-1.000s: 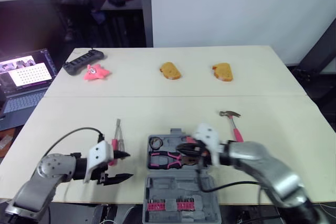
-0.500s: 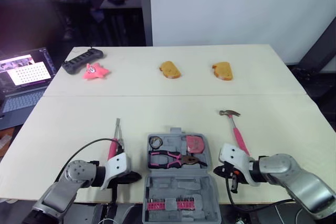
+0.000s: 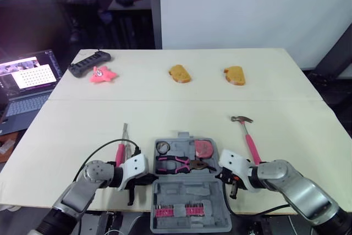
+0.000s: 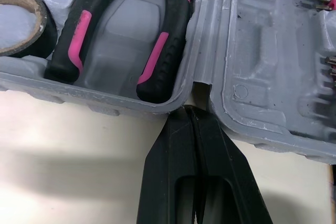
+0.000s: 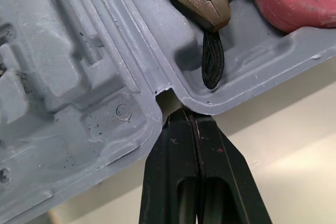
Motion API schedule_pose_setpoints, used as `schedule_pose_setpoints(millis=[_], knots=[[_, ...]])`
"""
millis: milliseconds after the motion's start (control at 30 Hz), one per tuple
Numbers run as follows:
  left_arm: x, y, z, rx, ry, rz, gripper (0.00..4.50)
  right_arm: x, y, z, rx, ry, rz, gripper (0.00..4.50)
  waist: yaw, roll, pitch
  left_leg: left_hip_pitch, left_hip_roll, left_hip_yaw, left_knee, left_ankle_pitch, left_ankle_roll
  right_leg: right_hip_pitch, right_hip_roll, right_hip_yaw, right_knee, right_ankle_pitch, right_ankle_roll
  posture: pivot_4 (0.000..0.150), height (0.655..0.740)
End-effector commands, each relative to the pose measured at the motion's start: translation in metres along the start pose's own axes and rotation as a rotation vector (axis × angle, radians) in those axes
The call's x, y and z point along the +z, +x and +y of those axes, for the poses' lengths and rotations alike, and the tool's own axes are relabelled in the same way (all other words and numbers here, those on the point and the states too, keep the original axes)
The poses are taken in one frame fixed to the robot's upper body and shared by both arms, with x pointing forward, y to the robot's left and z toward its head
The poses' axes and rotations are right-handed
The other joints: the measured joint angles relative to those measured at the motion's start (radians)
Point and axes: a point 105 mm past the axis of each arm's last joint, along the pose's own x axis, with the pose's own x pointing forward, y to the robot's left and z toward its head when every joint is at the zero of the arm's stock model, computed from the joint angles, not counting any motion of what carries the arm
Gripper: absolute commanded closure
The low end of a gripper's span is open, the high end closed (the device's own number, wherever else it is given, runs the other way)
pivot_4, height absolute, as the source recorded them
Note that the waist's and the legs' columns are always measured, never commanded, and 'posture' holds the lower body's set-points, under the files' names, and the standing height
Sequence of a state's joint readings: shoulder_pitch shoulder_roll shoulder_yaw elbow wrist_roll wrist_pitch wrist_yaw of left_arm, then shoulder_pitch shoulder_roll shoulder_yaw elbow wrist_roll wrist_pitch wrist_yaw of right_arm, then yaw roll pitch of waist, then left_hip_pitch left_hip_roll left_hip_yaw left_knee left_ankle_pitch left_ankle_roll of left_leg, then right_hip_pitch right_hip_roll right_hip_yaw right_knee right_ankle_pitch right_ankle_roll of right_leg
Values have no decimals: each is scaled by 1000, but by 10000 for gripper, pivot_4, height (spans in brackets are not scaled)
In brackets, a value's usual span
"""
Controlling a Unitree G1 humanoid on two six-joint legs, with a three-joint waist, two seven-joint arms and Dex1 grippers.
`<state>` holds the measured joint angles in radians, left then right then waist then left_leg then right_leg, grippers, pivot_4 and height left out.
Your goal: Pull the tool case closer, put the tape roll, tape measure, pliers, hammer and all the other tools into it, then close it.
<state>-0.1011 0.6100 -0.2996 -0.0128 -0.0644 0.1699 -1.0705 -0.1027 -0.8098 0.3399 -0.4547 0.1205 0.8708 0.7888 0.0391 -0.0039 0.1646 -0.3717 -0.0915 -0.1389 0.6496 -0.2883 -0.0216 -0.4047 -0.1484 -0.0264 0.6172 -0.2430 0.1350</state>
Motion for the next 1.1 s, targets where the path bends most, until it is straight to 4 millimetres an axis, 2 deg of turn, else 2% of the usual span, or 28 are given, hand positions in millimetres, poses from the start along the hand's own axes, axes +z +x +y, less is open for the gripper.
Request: schedule_pose_setpoints(millis=[33, 167, 400, 500, 667, 833, 1100], knots=[[0, 6, 15, 38, 13, 23, 44785, 25, 2, -3, -6, -44, -77, 45000, 1, 0, 0, 0, 0, 0, 0, 0, 0, 0, 0, 0, 0, 0, 0, 1500, 7400], [6, 6, 42, 75, 49, 24, 44785, 35, 4, -23, -67, -34, -91, 45000, 0, 0, 0, -1, -1, -1, 0, 1, -1, -1, 0, 0, 1, 0, 0, 1500, 7400], [19, 16, 80, 98, 106, 21, 44785, 47, 11, -54, -136, -2, -100, 45000, 0, 0, 0, -1, -3, -1, 0, 2, -2, -1, 1, -1, 1, 1, 1, 1500, 7400], [23, 20, 91, 105, 113, 18, 44785, 47, 14, -66, -167, 4, -80, 45000, -1, 0, 0, -1, -3, -1, 0, 3, -4, -1, 1, -1, 1, 4, 1, 1500, 7400], [22, 23, 97, 111, 112, 12, 44785, 46, 15, -71, -169, 9, -72, 45000, -1, 0, 0, -1, -4, -1, 0, 4, -4, -1, 1, -1, 1, 4, 2, 1500, 7400], [19, 26, 94, 101, 106, 3, 44785, 46, 16, -72, -172, 17, -72, 45000, -2, 0, 0, -1, -4, -1, 0, 4, -4, 0, 1, -1, 1, 4, 2, 1500, 7400], [13, 27, 78, 61, 93, -15, 44785, 50, 22, -49, -113, 22, -88, 45000, -7, 0, 0, -1, -4, -3, 0, 3, -4, -1, 1, -1, 1, 4, 2, 1500, 7400]])
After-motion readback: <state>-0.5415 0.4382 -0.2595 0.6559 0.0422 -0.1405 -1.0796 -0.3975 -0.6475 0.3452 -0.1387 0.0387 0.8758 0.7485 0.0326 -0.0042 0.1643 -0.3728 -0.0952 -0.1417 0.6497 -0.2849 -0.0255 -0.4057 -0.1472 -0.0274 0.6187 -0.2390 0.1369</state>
